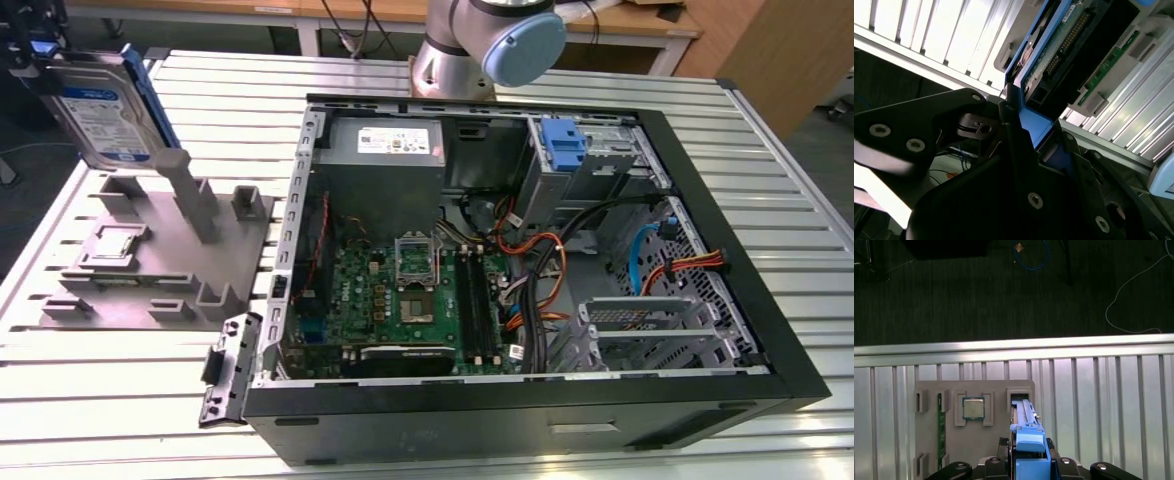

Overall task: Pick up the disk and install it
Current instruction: 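Pick up the disk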

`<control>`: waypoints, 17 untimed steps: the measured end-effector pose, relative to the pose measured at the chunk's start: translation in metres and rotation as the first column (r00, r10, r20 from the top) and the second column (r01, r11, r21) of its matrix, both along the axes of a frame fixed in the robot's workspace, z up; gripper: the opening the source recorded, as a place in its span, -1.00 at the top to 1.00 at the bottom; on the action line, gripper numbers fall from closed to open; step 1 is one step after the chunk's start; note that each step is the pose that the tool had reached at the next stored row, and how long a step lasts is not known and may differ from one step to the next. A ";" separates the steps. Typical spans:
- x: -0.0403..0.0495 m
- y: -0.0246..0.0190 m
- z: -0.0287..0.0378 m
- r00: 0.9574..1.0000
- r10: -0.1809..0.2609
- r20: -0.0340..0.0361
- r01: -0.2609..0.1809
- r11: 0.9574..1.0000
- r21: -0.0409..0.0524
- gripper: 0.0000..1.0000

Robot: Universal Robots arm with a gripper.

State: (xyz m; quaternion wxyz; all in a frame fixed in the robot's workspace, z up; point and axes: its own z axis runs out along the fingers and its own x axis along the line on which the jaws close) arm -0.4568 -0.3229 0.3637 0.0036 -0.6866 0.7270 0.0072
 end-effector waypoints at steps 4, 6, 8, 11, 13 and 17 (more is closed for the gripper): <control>0.0000 0.0000 0.0013 1.000 0.000 0.000 0.000 1.000 0.000 0.27; 0.0000 0.0000 0.0013 1.000 0.000 0.000 0.000 1.000 0.000 0.27; 0.0000 0.0000 0.0044 1.000 0.000 0.000 0.000 1.000 0.000 0.27; 0.0000 0.0000 0.0047 1.000 0.000 0.000 0.000 1.000 0.000 0.27; 0.0000 0.0000 0.0052 1.000 0.000 0.000 0.000 1.000 0.000 0.27; 0.0000 0.0000 0.0067 1.000 0.000 0.000 0.000 1.000 0.000 0.27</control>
